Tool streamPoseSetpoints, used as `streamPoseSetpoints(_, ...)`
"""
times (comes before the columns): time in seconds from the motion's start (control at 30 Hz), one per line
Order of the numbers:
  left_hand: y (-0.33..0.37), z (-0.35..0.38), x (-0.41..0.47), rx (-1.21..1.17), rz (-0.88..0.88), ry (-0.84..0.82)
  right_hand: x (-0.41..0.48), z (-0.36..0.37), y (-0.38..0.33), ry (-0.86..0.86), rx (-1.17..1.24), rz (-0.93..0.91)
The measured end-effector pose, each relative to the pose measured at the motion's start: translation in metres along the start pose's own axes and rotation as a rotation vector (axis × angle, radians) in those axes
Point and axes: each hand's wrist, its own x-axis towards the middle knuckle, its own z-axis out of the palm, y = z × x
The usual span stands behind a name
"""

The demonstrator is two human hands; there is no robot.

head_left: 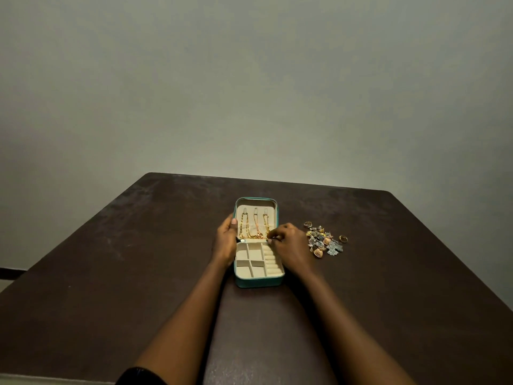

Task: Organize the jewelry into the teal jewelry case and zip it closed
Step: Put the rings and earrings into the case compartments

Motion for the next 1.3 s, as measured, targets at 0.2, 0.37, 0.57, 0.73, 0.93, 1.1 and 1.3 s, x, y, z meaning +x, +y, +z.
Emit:
streamPoseSetpoints(0.2,-0.005,0.0,0.003,-0.001,-0.012,0.037,0.004,-0.031,0.024,0.138,0.054,0.191)
streamPoseSetpoints(0.37,-0.007,0.001,0.004,0.027,0.018,0.02,0.017,-0.073,0.065,0.27,0.094,0.371)
streamPoseSetpoints(0.57,-0.006,0.0,0.002,0.081,0.026,0.013,0.03,-0.097,0.1,0.185,-0.074,0.476)
streamPoseSetpoints(0.73,-0.006,0.0,0.003,0.098,0.028,0.007,0.029,-0.102,0.118,0.109,-0.132,0.531)
streamPoseSetpoints(0.93,-0.004,0.001,0.0,0.088,0.031,0.013,0.03,-0.093,0.118,0.044,-0.166,0.5)
streamPoseSetpoints(1.1,-0.005,0.0,0.001,0.1,0.026,0.017,0.03,-0.086,0.112,0.052,-0.221,0.488)
streamPoseSetpoints(1.3,0.0,0.002,-0.002,0.044,0.031,0.02,0.024,-0.084,0.096,0.178,-0.154,0.53)
